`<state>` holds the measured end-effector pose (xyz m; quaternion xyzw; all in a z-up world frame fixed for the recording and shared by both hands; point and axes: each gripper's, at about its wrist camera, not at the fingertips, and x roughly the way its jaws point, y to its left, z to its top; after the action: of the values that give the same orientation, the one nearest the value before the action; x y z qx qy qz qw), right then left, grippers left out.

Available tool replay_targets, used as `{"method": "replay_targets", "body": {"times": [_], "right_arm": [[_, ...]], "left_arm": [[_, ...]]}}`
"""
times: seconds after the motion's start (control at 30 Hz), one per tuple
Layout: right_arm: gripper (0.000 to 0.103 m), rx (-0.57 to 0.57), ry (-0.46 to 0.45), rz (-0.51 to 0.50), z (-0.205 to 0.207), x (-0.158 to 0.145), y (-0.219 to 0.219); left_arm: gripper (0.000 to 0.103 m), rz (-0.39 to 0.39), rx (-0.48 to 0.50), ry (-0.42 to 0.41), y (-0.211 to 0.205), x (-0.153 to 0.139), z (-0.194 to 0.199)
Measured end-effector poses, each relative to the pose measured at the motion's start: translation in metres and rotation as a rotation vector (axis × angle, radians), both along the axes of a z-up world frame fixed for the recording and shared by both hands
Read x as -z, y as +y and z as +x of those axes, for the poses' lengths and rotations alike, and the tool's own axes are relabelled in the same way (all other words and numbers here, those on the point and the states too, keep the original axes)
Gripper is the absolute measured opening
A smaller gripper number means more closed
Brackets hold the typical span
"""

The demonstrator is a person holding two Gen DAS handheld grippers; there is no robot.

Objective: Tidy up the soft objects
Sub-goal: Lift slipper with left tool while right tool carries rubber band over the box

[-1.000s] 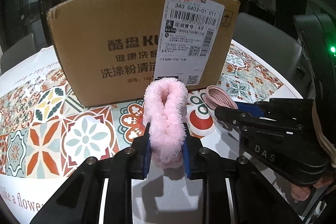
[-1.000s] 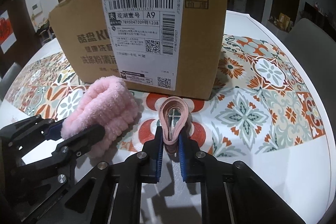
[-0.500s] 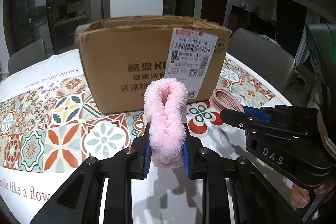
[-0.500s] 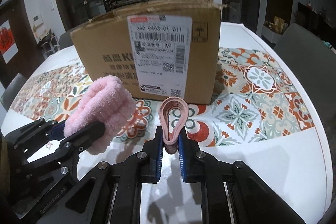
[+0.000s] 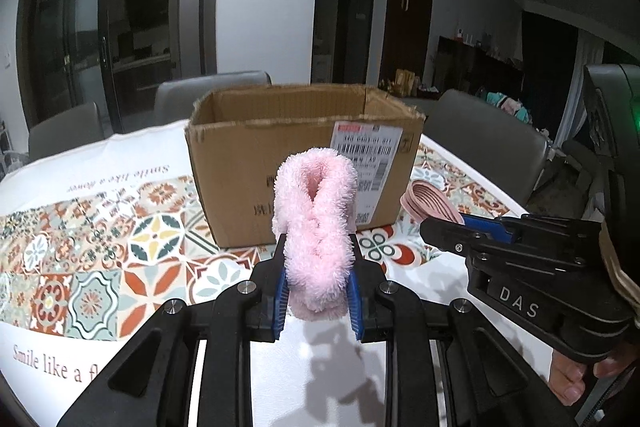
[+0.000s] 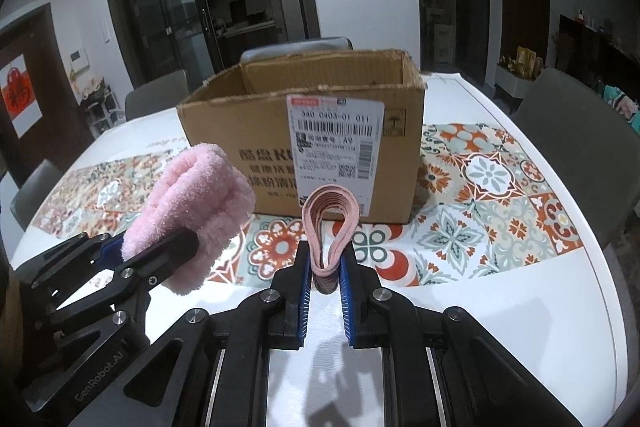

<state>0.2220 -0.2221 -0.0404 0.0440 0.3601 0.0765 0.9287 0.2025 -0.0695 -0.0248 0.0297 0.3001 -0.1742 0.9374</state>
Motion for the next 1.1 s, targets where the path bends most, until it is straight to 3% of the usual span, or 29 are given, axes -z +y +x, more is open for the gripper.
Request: {"method": "replay_targets", "body": {"times": [1.1], "right_arm": [[0.015, 0.008, -0.245, 0.037, -0.009, -0.084, 0.006]], "left_arm": [[0.025, -0.045, -0.025, -0.224, 0.016, -0.081, 0.000]]}}
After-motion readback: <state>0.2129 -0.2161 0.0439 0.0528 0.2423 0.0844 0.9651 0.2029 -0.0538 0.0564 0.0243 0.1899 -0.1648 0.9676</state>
